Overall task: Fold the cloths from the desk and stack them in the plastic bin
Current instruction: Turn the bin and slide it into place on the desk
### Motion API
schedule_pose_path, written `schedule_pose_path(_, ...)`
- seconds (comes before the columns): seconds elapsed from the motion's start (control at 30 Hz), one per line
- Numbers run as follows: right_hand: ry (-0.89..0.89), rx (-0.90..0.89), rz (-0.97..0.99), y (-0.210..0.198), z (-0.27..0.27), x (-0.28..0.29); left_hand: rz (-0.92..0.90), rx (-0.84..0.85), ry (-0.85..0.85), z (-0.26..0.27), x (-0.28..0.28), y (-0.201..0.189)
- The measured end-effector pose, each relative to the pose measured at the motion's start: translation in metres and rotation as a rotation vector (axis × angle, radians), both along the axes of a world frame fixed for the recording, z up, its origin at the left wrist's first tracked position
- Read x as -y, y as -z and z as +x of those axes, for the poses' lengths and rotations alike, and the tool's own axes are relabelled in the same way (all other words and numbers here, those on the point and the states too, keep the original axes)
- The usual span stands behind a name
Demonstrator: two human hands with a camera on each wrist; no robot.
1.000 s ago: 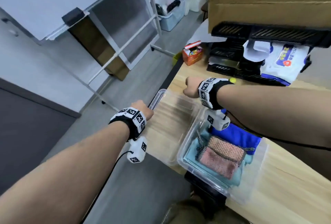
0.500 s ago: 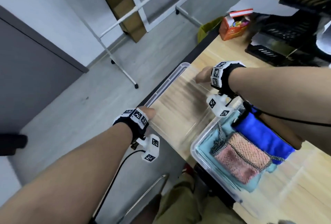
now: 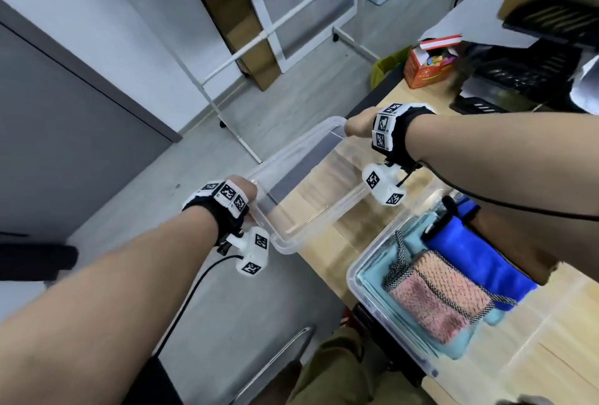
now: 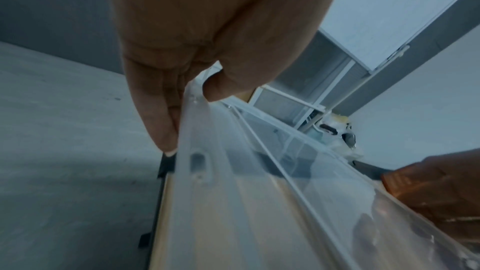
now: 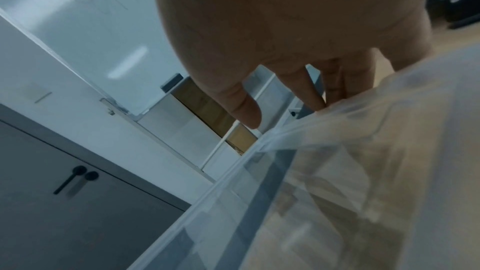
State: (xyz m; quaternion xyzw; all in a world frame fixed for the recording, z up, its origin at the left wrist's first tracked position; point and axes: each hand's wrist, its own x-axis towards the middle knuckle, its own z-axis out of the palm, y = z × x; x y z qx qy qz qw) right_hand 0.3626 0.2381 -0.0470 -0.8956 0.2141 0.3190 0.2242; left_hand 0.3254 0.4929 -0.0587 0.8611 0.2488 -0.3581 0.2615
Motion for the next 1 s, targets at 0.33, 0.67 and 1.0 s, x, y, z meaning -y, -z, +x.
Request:
schedule_pose_path(0.33,-0.005,0.182,-0.193,-0.077,-0.035,0.074,0.011,-0.045,0.180,-0.010,0.056,-0.089)
schedule_pose_path(0.67,0.119,0.065,-0.224,-0.046,-0.149,0.155,0.032,-0.371,0.424,-0.086,0.129,-0.051)
schedule_pose_path(1.0,-0.020,0.026,-0.316,-0.016,-0.204,0.150,0.158,-0.416,0.526,-0.137,0.138,-0.040)
